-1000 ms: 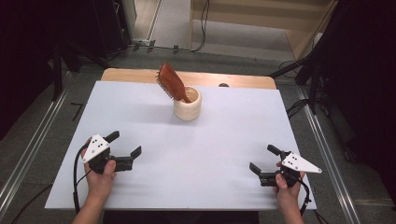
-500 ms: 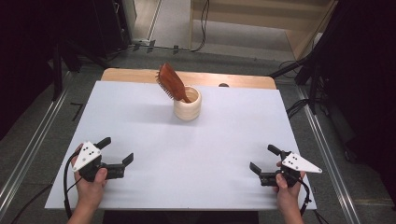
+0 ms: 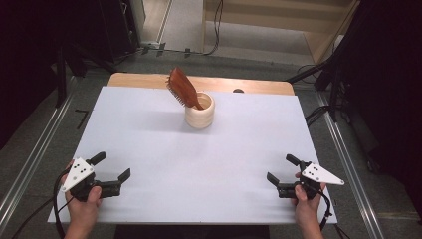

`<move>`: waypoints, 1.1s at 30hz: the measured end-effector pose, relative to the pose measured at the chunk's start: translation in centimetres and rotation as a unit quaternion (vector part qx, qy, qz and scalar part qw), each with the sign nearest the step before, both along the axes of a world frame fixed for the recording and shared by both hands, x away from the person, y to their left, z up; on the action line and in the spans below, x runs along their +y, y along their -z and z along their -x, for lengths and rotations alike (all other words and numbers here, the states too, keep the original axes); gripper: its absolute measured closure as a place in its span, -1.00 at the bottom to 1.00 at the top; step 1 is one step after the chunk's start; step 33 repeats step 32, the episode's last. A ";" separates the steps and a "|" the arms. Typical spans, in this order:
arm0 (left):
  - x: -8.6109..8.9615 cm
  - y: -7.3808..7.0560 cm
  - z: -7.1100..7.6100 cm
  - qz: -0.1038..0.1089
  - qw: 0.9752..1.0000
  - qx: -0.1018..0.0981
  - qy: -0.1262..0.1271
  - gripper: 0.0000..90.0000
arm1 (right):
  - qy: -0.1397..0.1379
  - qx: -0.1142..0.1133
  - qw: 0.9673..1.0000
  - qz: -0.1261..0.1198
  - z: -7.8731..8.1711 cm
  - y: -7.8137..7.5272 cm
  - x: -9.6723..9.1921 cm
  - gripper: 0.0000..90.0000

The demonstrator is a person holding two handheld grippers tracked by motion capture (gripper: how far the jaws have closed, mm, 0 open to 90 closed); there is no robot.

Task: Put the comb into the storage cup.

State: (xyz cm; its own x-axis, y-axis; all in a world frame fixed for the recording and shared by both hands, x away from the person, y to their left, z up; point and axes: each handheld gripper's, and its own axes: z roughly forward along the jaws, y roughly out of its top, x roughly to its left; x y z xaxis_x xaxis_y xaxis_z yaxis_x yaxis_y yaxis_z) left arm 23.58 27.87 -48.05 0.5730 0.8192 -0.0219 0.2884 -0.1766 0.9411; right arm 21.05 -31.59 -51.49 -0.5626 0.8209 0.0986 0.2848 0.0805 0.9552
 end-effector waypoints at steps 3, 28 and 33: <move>0.6 0.0 0.2 -0.003 1.000 0.001 0.001 -1.00 | -0.002 -0.002 1.000 -0.001 0.1 0.0 -0.1 -1.00; 3.1 0.4 0.3 -0.009 1.000 0.014 -0.024 -1.00 | 0.002 -0.003 1.000 -0.012 0.1 0.1 -0.2 -1.00; 2.8 0.6 0.1 -0.017 0.999 0.021 -0.025 -1.00 | 0.003 -0.004 1.000 -0.009 0.1 0.1 -0.2 -1.00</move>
